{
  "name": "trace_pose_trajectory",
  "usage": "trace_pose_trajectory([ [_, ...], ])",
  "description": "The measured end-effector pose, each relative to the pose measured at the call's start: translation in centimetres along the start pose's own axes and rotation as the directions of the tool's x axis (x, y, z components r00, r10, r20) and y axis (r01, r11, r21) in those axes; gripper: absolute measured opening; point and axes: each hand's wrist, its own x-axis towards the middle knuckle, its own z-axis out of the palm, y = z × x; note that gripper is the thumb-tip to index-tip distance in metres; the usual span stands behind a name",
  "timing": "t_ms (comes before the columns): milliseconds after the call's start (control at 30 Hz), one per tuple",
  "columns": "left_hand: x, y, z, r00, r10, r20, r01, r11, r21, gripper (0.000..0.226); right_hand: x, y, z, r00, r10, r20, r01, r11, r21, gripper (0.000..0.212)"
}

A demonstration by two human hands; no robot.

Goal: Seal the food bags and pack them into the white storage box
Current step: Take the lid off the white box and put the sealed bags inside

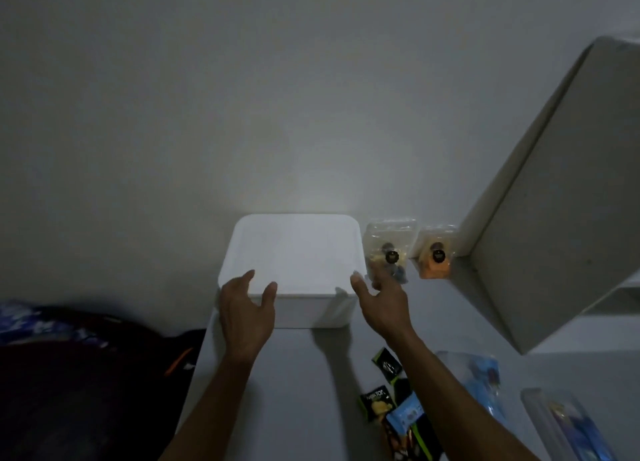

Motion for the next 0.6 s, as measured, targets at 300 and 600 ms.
trace_pose_trajectory([
  [300, 10.2, -4.1, 2.2, 0.991, -0.110, 0.077, 0.081, 0.946, 0.315, 0.068, 7.3, 1.7, 6.0, 0.999, 0.033, -0.010, -0.034, 0.997, -0.072, 0.075],
  [600, 11.9, -5.4, 2.6, 0.987, -0.127, 0.096, 0.105, 0.972, 0.211, 0.075, 8.5, 2.4, 7.2, 0.988, 0.091, -0.121, -0.097, 0.995, -0.039, 0.071],
])
